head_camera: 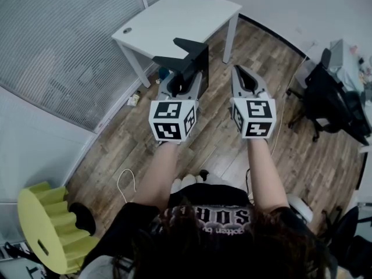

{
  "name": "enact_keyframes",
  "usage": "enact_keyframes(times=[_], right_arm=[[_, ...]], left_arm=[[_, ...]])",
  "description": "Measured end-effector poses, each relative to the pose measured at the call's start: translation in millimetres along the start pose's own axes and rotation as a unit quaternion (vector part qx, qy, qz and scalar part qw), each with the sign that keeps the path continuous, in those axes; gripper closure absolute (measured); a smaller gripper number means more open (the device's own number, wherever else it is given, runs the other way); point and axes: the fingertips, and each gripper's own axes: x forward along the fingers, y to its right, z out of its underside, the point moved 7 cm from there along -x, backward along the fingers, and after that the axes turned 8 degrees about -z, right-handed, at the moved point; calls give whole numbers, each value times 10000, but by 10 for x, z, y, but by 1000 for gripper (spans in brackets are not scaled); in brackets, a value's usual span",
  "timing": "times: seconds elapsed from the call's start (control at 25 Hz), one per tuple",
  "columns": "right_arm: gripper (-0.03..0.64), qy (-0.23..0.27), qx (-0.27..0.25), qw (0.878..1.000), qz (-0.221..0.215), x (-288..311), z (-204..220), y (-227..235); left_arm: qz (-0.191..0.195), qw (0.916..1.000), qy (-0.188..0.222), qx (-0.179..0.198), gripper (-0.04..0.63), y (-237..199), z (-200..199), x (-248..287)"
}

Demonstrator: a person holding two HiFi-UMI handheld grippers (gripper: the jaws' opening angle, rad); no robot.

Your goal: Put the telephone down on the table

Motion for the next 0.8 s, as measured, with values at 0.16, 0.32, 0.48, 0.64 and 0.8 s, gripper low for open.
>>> enact_keyframes(times=[0.16, 0.32, 0.48, 0.64, 0.8], right_arm=[[586, 5, -8, 10000, -82, 58, 7, 137], [586, -8, -38, 9999, -154, 118, 13, 249], [586, -19, -85, 9995, -304, 202, 9, 285], [586, -1, -115, 9991, -399, 301, -4, 292], [586, 2, -122, 9989, -446, 413, -12, 311]], left_arm=[[83, 9999, -36, -69, 428, 27, -9, 119], [97, 9999, -74, -121, 428, 40, -14, 215], [110, 9998, -84, -143, 428, 27, -25, 276], [125, 9998, -85, -145, 428, -14, -43, 343], [118, 9998, -87, -161, 428, -71, -65, 420]])
